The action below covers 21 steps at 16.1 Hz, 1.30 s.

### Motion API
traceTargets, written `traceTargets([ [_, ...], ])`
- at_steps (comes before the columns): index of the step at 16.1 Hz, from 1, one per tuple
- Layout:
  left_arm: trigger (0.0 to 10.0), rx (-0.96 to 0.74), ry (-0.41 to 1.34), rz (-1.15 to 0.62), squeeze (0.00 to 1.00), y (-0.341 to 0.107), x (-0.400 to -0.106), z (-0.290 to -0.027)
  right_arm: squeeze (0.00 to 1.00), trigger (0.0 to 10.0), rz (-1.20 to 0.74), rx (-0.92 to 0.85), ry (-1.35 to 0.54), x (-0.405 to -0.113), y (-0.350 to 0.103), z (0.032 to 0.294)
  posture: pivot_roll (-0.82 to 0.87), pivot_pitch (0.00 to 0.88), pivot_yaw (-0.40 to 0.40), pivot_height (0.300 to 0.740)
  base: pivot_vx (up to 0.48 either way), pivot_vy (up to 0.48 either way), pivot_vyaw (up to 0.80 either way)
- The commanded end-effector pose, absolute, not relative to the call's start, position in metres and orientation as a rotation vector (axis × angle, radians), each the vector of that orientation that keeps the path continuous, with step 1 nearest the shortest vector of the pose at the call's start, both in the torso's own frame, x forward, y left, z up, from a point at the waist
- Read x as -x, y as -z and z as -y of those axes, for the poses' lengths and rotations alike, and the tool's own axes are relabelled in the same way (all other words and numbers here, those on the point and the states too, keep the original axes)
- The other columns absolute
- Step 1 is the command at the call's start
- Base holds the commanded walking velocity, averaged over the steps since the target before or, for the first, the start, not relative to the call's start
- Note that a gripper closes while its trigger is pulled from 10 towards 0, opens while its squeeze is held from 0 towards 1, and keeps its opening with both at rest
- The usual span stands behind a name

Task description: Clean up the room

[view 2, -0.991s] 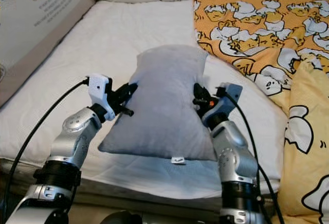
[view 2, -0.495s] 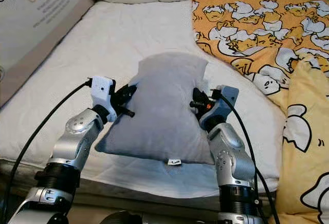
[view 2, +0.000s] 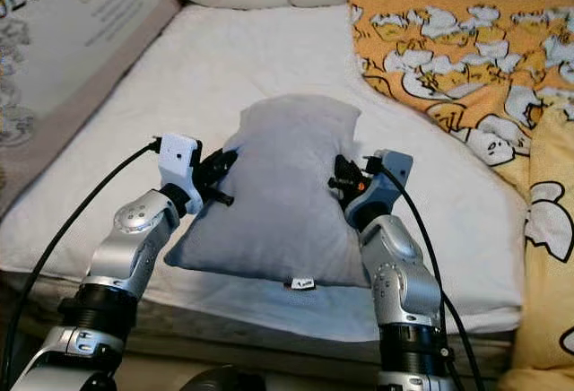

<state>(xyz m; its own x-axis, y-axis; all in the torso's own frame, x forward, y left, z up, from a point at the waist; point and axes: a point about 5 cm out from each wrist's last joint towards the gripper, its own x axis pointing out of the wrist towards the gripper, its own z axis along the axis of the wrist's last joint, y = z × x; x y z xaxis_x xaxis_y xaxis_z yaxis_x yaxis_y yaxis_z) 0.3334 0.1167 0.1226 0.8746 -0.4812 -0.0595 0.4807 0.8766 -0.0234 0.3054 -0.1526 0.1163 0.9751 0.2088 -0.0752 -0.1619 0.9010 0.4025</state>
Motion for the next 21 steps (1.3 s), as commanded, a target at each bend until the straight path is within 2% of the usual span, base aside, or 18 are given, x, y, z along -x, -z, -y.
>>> traceTargets([
  [1,10.0,-0.007,0.482,-0.042,0.00,-0.1292,-0.3358,-0.1210,0.00,10.0,-0.088,-0.405,-0.189,-0.3071,-0.1233,0.1520,0.01,0.000,0.085,0.740,0.000,0.398,-0.80],
  [6,10.0,-0.021,0.485,-0.042,0.00,-0.1309,-0.3399,-0.1196,0.00,10.0,-0.080,-0.397,-0.158,-0.3072,-0.1226,0.1555,0.00,0.000,0.097,0.740,0.000,0.404,-0.80],
  [21,10.0,-0.035,0.478,-0.052,0.00,-0.1290,-0.3390,-0.1220,0.00,10.0,-0.093,-0.370,-0.159,-0.3095,-0.1210,0.1505,0.01,0.000,0.094,0.740,0.000,0.407,0.00],
])
